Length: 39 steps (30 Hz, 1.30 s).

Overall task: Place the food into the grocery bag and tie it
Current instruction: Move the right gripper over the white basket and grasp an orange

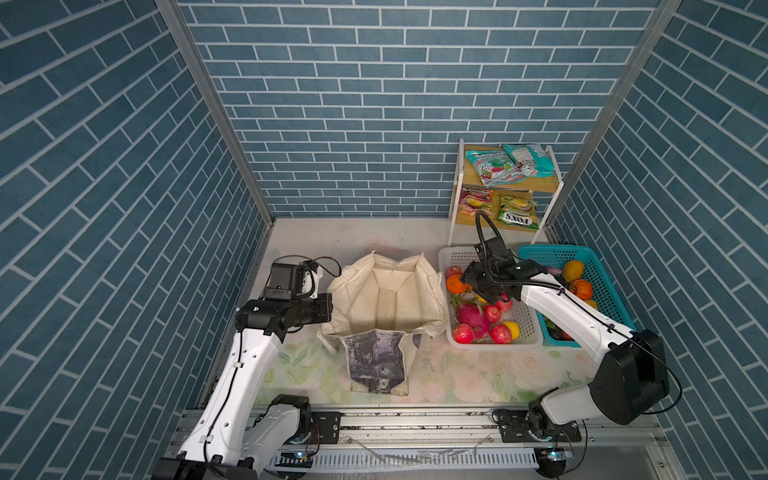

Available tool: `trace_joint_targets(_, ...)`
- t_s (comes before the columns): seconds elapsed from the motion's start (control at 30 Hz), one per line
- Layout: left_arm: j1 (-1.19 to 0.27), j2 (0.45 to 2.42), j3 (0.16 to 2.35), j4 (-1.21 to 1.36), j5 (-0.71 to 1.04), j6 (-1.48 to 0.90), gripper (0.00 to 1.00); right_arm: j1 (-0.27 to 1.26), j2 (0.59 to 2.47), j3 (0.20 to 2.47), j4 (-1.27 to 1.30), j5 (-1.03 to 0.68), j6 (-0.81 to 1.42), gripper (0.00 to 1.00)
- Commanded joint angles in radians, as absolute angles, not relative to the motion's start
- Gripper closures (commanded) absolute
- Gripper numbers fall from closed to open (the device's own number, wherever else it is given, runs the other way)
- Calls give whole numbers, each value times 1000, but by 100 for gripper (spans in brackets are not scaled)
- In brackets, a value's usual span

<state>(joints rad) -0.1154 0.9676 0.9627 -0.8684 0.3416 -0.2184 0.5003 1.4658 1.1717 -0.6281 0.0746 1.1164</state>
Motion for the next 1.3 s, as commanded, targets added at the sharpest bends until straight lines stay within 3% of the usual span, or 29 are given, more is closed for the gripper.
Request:
trace_joint_targets(0.0, -110, 956, 934, -828, 362, -204, 100, 488, 1513, 1209, -584, 67, 1246, 27)
trace_joint_targets(0.47, -110, 957, 893, -787, 376, -206, 100, 481, 1653, 1228, -487, 37, 1362, 28)
trace_joint_targets(0.67, -110, 949, 887, -784, 376, -208, 100, 480, 1705, 1248, -459, 42, 1385, 21)
trace_joint_targets(1.07, -110, 944, 884, -782, 373, -209, 100, 479, 1774, 1269, -445, 59, 1416, 21)
trace_joint_targets(1.17, -110, 943, 882, -783, 373, -209, 100, 479, 1784, 1269, -448, 68, 1420, 15)
trace_joint_targets(1.27, -110, 943, 882, -783, 373, -209, 100, 480, 1795, 1276, -454, 74, 1419, 14)
